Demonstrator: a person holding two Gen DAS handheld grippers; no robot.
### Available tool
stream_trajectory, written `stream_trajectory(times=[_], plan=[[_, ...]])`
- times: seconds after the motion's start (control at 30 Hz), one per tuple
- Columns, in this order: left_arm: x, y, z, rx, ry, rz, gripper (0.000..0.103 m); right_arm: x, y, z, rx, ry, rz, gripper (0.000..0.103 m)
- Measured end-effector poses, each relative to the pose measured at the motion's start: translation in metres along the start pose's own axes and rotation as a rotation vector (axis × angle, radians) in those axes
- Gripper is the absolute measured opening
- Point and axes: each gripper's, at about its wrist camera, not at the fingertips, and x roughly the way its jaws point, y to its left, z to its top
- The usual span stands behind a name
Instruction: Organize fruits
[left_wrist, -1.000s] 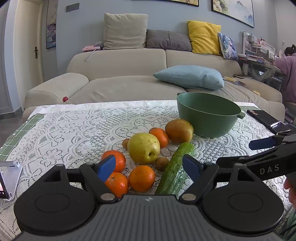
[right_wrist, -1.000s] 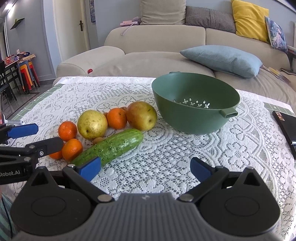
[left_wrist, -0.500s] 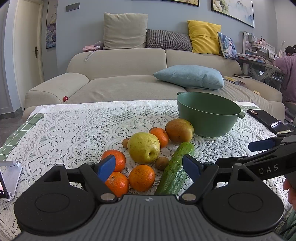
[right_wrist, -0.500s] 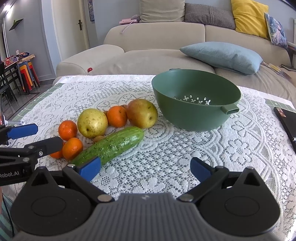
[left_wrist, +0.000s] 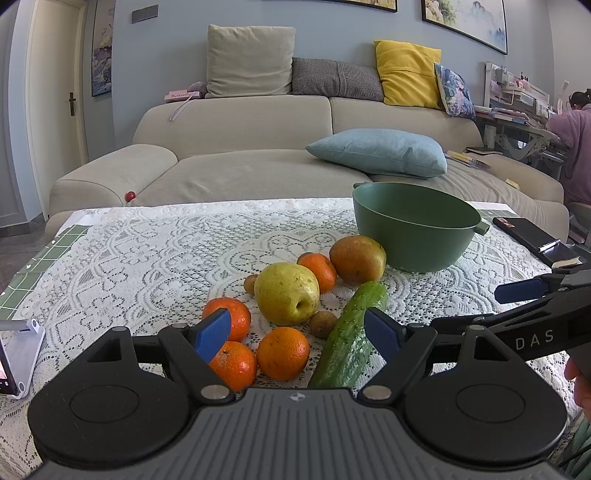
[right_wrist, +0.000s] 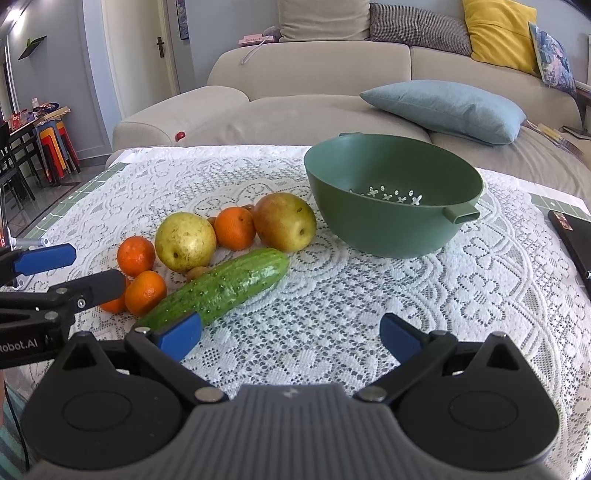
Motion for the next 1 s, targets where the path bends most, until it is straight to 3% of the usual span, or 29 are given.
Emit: stream_trajectory(times=[0.43,0.6,0.83,1.0], plan=[[0.000,0.003,-0.001,-0.021,0.007,-0.014,0.096,0.001,0.000,-0.002,-0.001,-0.001,0.007,0.099],[0.007,0.016,-0.002,-0.086,0.027,-0.037,0.096,-0.002,-0.008,-0.007,0.036,-0.075,0.071,0.099],[0.019,0.033,-0.001,-0.179,0.055,-0.105,0.078,0.006,-0.012,-0.006,0.032,-0.103,0.101,0.099],[0.035,0.026,0.002,-0.131,0.078,-0.111,0.064,0.016,-0.011,0.003,-0.009,-0.107,0.110,0.084]])
